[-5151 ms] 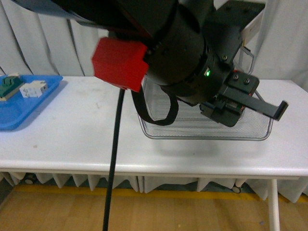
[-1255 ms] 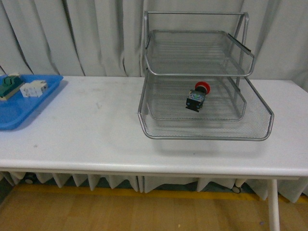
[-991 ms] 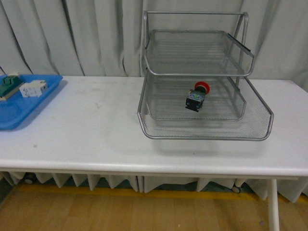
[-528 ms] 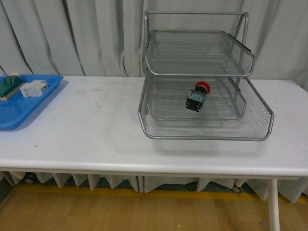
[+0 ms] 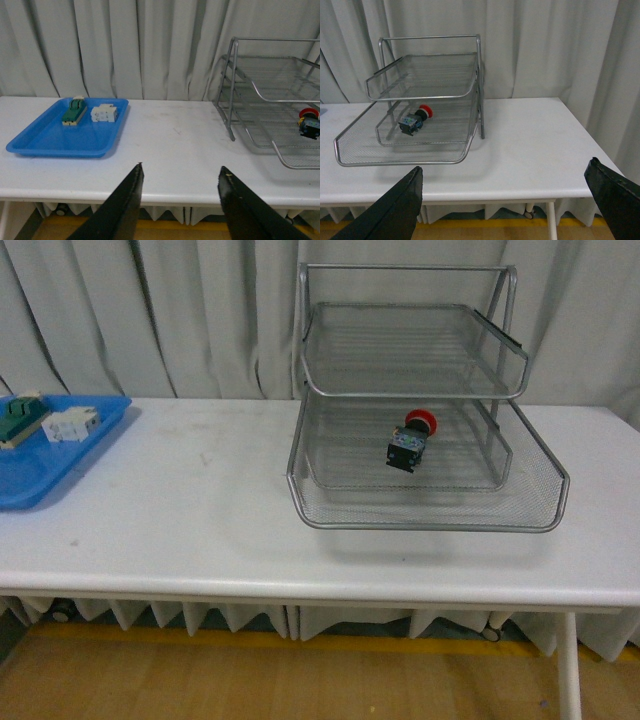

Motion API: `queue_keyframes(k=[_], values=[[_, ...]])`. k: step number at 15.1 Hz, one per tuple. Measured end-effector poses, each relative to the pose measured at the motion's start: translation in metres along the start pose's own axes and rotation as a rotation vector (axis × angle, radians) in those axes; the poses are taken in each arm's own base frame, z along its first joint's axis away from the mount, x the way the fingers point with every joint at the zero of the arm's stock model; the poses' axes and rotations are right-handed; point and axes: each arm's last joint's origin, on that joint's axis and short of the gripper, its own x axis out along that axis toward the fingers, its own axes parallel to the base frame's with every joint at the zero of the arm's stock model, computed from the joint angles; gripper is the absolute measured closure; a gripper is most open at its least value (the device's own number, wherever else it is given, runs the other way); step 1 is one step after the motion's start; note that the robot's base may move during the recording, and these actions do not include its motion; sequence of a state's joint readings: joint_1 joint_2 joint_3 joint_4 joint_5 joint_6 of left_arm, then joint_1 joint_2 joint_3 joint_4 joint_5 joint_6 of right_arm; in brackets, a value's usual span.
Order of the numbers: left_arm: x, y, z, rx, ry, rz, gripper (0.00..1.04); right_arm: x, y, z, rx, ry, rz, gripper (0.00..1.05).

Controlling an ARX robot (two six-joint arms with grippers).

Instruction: Place button on rack with both arms

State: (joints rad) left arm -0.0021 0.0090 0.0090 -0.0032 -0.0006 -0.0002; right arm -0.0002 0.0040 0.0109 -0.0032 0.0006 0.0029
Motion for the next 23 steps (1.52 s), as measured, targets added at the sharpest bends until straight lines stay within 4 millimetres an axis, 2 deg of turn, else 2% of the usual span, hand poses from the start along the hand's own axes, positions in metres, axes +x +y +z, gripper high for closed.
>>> queue_keyframes(k=[1, 2, 3, 5, 17, 18, 19, 21, 22, 23], values=[[0.000, 0.000, 0.000, 0.000, 0.000, 0.000, 0.48, 0.000, 0.000, 0.000, 0.000, 0.000, 0.000, 0.06], [0.000, 0.000, 0.000, 0.000, 0.000, 0.000, 0.34, 0.000, 0.000, 0.000, 0.000, 0.000, 0.000, 0.06], [0.000, 0.000, 0.000, 0.000, 0.000, 0.000, 0.30, 0.000, 0.000, 0.000, 0.000, 0.000, 0.000, 0.06], [0.000, 0.000, 0.000, 0.000, 0.000, 0.000, 0.07, 0.000, 0.000, 0.000, 0.000, 0.000, 0.000, 0.06], [0.000, 0.000, 0.000, 0.000, 0.000, 0.000, 0.07, 0.000, 0.001, -0.001, -0.007, 0.016, -0.004, 0.06], [0.000, 0.000, 0.000, 0.000, 0.000, 0.000, 0.07, 0.002, 0.011, -0.001, -0.035, 0.090, -0.004, 0.06], [0.000, 0.000, 0.000, 0.000, 0.000, -0.001, 0.07, 0.005, 0.027, 0.009, -0.045, 0.102, 0.043, 0.06], [0.000, 0.000, 0.000, 0.000, 0.000, 0.000, 0.07, 0.003, 0.058, 0.045, -0.025, 0.077, 0.112, 0.06], [0.000, 0.000, 0.000, 0.000, 0.000, 0.000, 0.07, 0.009, 0.064, 0.058, 0.017, 0.067, 0.156, 0.06], [0.000, 0.000, 0.000, 0.000, -0.001, 0.000, 0.07, 0.028, 0.064, 0.074, 0.047, 0.041, 0.112, 0.06]])
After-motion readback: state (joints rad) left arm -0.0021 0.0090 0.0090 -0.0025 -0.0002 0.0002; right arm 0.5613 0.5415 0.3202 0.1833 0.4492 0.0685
